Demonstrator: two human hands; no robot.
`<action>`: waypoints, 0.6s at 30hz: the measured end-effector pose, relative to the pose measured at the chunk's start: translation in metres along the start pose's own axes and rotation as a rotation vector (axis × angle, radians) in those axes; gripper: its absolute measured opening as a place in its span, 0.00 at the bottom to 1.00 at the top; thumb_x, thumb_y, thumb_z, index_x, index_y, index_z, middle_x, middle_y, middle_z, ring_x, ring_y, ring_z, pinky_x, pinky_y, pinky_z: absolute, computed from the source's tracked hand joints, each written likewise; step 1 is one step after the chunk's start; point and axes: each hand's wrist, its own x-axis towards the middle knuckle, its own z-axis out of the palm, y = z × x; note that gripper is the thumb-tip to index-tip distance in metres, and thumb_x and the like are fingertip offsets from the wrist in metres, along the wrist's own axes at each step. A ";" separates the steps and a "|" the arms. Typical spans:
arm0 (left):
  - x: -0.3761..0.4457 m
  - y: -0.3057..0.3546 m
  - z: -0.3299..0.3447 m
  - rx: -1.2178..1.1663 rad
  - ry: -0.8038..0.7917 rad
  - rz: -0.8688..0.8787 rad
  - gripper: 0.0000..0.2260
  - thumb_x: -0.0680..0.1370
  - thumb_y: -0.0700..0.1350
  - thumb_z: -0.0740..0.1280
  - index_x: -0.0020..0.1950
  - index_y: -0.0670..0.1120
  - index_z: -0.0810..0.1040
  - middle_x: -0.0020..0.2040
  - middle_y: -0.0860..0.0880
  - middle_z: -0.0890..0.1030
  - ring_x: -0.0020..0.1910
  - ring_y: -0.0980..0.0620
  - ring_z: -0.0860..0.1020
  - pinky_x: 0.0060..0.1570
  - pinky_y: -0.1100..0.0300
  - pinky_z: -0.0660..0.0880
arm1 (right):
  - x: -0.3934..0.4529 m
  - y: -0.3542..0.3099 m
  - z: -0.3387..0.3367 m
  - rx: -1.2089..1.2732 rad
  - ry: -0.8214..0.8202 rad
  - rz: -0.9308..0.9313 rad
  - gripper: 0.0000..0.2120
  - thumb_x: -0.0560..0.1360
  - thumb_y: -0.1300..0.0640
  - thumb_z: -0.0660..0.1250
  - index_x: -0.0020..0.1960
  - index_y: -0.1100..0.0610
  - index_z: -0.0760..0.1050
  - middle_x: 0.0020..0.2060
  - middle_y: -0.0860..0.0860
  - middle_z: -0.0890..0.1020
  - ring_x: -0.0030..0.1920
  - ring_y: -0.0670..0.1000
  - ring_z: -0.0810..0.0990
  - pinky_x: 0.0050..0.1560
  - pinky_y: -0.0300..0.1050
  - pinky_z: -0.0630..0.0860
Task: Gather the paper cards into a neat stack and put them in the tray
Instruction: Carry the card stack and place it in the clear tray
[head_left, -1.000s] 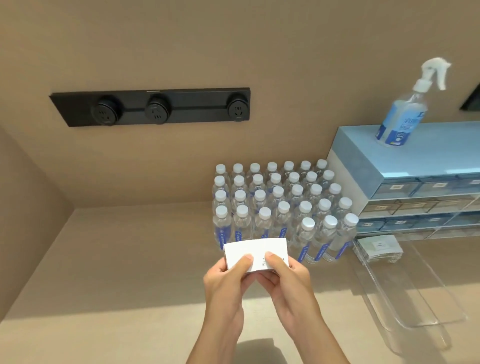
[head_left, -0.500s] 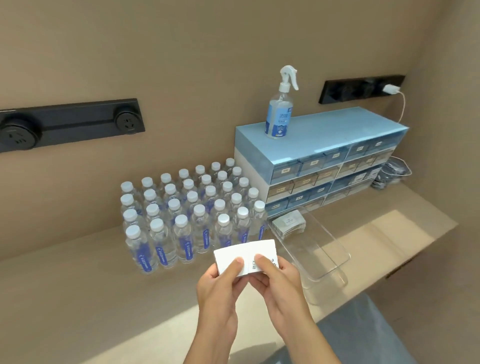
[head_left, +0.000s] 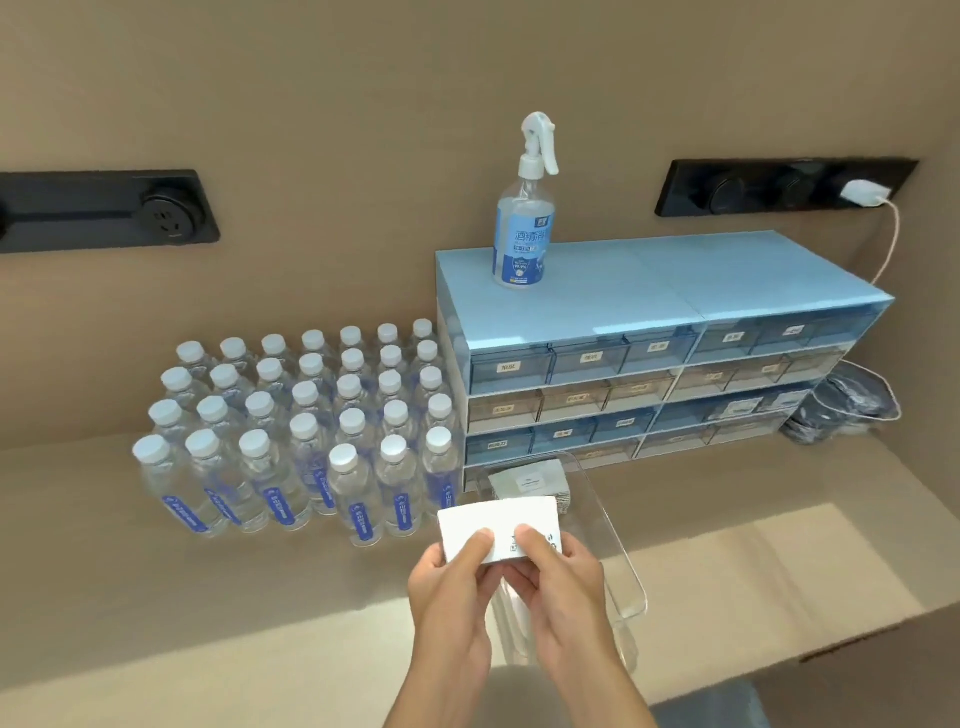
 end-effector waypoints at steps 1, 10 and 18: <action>0.000 -0.011 0.009 -0.017 0.016 -0.002 0.07 0.78 0.33 0.69 0.55 0.33 0.79 0.43 0.39 0.87 0.36 0.49 0.86 0.36 0.60 0.82 | 0.008 -0.006 -0.010 -0.015 -0.005 0.018 0.04 0.76 0.67 0.69 0.50 0.68 0.79 0.39 0.60 0.87 0.36 0.53 0.85 0.38 0.43 0.82; 0.012 -0.085 0.073 -0.118 0.227 -0.009 0.07 0.78 0.33 0.70 0.56 0.32 0.79 0.42 0.41 0.86 0.34 0.50 0.85 0.39 0.60 0.81 | 0.064 -0.033 -0.074 -0.058 -0.008 0.191 0.03 0.76 0.67 0.70 0.49 0.66 0.80 0.37 0.57 0.86 0.36 0.54 0.83 0.45 0.49 0.79; 0.044 -0.112 0.095 -0.165 0.437 -0.102 0.06 0.77 0.31 0.70 0.53 0.36 0.78 0.36 0.41 0.83 0.25 0.49 0.81 0.24 0.61 0.78 | 0.106 -0.015 -0.091 0.023 0.113 0.467 0.06 0.73 0.66 0.74 0.44 0.63 0.77 0.36 0.58 0.82 0.36 0.56 0.80 0.43 0.52 0.78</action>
